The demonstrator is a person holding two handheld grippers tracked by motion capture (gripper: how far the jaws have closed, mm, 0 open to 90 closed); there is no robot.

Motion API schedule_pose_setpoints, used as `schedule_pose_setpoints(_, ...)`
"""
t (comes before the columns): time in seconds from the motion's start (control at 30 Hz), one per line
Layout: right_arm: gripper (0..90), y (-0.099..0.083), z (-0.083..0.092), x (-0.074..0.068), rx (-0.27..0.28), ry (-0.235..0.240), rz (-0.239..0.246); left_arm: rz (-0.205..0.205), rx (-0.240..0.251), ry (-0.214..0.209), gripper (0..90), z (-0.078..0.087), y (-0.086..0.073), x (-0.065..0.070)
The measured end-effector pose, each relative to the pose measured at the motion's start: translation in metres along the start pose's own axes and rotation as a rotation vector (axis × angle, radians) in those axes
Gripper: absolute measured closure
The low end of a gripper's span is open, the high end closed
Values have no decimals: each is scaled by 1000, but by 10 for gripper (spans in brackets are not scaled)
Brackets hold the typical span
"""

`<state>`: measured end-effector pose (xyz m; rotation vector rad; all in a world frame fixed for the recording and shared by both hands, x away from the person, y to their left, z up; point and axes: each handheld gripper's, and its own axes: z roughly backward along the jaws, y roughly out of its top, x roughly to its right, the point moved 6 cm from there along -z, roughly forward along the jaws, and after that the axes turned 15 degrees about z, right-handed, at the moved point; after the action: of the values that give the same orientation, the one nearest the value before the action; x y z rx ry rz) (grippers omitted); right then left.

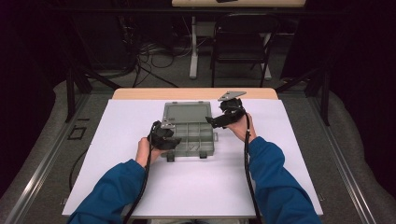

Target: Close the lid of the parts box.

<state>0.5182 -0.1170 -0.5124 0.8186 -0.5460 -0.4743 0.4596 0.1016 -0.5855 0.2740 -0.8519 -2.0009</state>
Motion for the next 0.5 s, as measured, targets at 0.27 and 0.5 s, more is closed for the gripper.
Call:
schedule_pose_setpoints(0.27, 134, -2, -12, 8, -43, -23, -12, -2, -1, 3, 529, 0, 0, 0)
schedule_pose_setpoints(0.5, 601, -9, -23, 21, -81, -47, -34, -3, -1, 2, 529, 0, 0, 0)
